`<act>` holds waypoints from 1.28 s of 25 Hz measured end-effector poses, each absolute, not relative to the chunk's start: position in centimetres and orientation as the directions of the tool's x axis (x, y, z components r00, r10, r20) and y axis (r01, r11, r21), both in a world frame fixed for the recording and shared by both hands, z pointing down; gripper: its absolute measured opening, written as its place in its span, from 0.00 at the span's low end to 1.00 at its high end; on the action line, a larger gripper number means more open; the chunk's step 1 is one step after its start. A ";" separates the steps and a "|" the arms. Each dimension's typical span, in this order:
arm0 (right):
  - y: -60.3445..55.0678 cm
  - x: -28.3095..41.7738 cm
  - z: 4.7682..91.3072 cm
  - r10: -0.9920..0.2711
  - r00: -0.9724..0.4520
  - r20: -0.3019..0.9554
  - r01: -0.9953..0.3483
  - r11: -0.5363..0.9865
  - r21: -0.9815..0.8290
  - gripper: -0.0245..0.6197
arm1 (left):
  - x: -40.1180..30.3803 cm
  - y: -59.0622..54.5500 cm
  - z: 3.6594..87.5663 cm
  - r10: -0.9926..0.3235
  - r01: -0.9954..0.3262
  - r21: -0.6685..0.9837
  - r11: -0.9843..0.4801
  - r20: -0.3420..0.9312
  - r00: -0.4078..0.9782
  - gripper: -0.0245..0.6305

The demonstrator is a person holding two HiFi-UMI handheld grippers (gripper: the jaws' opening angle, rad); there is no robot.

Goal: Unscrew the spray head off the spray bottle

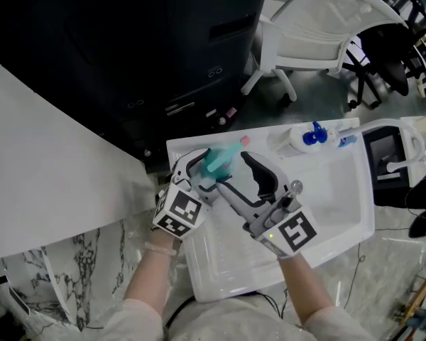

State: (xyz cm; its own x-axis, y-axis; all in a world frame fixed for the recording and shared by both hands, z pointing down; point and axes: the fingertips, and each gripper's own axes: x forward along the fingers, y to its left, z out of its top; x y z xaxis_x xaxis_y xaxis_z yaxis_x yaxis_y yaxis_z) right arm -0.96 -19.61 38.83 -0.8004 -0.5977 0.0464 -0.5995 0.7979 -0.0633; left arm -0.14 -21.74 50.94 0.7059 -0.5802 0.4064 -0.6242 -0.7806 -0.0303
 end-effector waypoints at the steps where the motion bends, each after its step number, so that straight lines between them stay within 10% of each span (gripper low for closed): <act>1: -19.7 -1.7 38.9 -0.586 -0.809 0.052 -0.588 0.804 -0.088 0.49 | -0.2 -21.7 50.9 -0.581 -0.625 -0.031 -0.780 0.406 0.706 0.55; 14: -21.0 0.8 39.3 -0.678 -0.728 0.098 -0.683 0.730 -0.020 0.29 | -0.1 -21.8 51.0 -0.580 -0.625 -0.029 -0.780 0.410 0.704 0.55; 32: -22.1 -3.3 41.0 -0.600 -0.783 0.167 -0.599 0.798 0.060 0.29 | -0.1 -21.7 51.0 -0.581 -0.626 -0.033 -0.779 0.414 0.701 0.55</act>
